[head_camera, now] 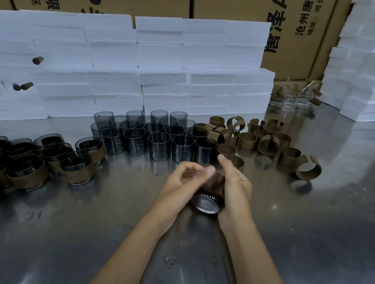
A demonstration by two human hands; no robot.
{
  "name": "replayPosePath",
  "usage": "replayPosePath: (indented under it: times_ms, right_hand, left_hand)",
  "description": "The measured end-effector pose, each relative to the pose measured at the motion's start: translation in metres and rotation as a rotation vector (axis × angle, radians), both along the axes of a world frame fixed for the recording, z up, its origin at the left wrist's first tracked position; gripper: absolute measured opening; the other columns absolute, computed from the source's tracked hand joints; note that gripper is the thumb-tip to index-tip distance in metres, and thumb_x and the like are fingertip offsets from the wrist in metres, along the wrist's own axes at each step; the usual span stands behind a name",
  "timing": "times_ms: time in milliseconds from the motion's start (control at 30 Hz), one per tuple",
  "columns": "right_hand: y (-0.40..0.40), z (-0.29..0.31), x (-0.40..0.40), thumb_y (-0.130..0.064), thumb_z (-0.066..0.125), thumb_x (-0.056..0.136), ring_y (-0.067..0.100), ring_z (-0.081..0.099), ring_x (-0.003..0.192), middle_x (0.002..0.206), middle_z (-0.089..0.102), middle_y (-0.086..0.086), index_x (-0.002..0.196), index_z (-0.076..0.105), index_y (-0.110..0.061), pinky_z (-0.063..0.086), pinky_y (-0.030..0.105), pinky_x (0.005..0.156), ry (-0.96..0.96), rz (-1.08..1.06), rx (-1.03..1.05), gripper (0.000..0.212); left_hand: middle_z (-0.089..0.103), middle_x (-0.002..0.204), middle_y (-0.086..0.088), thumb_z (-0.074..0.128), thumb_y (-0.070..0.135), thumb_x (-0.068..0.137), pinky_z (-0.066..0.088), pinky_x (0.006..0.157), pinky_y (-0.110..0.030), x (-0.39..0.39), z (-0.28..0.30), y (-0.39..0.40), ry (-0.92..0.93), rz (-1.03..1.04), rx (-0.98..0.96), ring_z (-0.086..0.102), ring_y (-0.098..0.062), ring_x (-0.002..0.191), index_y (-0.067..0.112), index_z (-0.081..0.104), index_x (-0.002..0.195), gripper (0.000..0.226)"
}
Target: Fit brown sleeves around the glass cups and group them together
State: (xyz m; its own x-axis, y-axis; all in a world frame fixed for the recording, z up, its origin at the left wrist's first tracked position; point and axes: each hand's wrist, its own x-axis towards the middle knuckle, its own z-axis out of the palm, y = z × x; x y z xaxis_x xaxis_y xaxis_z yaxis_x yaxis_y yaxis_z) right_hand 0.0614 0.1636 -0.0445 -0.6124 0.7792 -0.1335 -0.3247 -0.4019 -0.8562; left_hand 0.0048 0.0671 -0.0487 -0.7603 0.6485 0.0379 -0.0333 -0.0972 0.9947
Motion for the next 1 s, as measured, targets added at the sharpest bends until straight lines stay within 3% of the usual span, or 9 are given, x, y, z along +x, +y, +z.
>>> replayPosePath:
  times_ms: [100,167,333,433,533,600,700,800,1000]
  right_hand:
    - [0.002,0.001,0.001,-0.036,0.072,0.093,0.027,0.055,0.073,0.068,0.055,0.009,0.059,0.057,-0.017,0.051,0.039,0.072,-0.018,-0.064,0.043,0.042]
    - [0.004,0.001,0.001,-0.037,0.068,0.097,0.028,0.058,0.076,0.072,0.059,0.008,0.066,0.060,-0.016,0.051,0.039,0.076,0.011,-0.044,-0.022,0.038]
    - [0.000,0.001,0.011,-0.041,0.047,0.102,0.032,0.058,0.115,0.122,0.068,0.018,0.130,0.066,-0.005,0.044,0.040,0.101,0.225,0.277,-0.168,0.049]
    - [-0.009,0.001,0.013,-0.040,0.048,0.098,0.035,0.053,0.134,0.144,0.058,0.021,0.142,0.058,-0.007,0.032,0.049,0.120,0.202,0.451,-0.067,0.056]
    - [-0.016,0.002,0.012,-0.037,0.054,0.096,0.027,0.055,0.136,0.142,0.062,0.013,0.144,0.058,-0.016,0.034,0.051,0.121,0.127,0.473,0.113,0.052]
    - [-0.018,0.002,0.010,-0.035,0.058,0.097,0.021,0.059,0.133,0.140,0.065,0.004,0.145,0.056,-0.023,0.038,0.047,0.119,0.108,0.444,0.184,0.050]
    - [-0.019,-0.003,0.008,-0.036,0.072,0.082,0.017,0.064,0.127,0.132,0.071,-0.001,0.143,0.057,-0.027,0.047,0.042,0.112,0.100,0.328,0.225,0.063]
    - [-0.020,-0.007,0.006,-0.030,0.076,0.084,0.009,0.069,0.116,0.119,0.076,-0.007,0.135,0.060,-0.033,0.057,0.023,0.088,0.106,0.230,0.322,0.054]
    - [-0.021,-0.010,0.004,-0.006,0.073,0.092,0.009,0.067,0.119,0.129,0.072,0.000,0.140,0.056,-0.025,0.053,0.018,0.090,0.109,0.206,0.413,0.055]
  left_hand:
    - [0.072,0.111,0.002,0.089,0.059,0.058,0.053,0.072,-0.017,0.002,-0.002,-0.002,0.134,-0.066,-0.127,0.072,-0.006,0.094,0.041,0.063,0.114,0.065]
    - [0.073,0.109,-0.006,0.093,0.043,0.061,0.057,0.072,-0.027,0.001,-0.002,-0.001,0.021,-0.032,-0.033,0.075,-0.016,0.091,0.032,0.058,0.124,0.073]
    - [0.070,0.113,-0.025,0.077,0.028,0.082,0.063,0.080,-0.040,-0.005,0.009,-0.005,-0.401,-0.071,0.376,0.074,-0.028,0.091,-0.001,0.060,0.126,0.055]
    - [0.072,0.116,-0.023,0.068,0.031,0.088,0.063,0.079,-0.038,-0.007,0.012,-0.009,-0.558,-0.073,0.481,0.074,-0.031,0.104,-0.001,0.062,0.130,0.053]
    - [0.070,0.123,-0.026,0.062,0.030,0.094,0.062,0.081,-0.038,-0.010,0.012,-0.011,-0.598,-0.059,0.540,0.071,-0.034,0.114,0.000,0.072,0.120,0.041]
    - [0.071,0.124,-0.024,0.055,0.030,0.102,0.062,0.082,-0.037,-0.012,0.011,-0.011,-0.580,-0.051,0.528,0.071,-0.032,0.115,0.004,0.079,0.110,0.037]
    - [0.071,0.125,-0.022,0.040,0.035,0.110,0.062,0.085,-0.041,-0.012,0.009,-0.009,-0.406,0.052,0.334,0.071,-0.031,0.114,0.005,0.070,0.125,0.045]
    - [0.075,0.117,-0.016,0.039,0.032,0.112,0.061,0.079,-0.040,-0.013,0.004,-0.008,-0.152,0.176,0.139,0.074,-0.027,0.098,0.009,0.068,0.127,0.040]
    - [0.075,0.114,-0.017,0.044,0.020,0.110,0.055,0.076,-0.035,-0.019,0.002,-0.012,-0.075,0.282,0.110,0.069,-0.022,0.087,0.005,0.072,0.119,0.033]
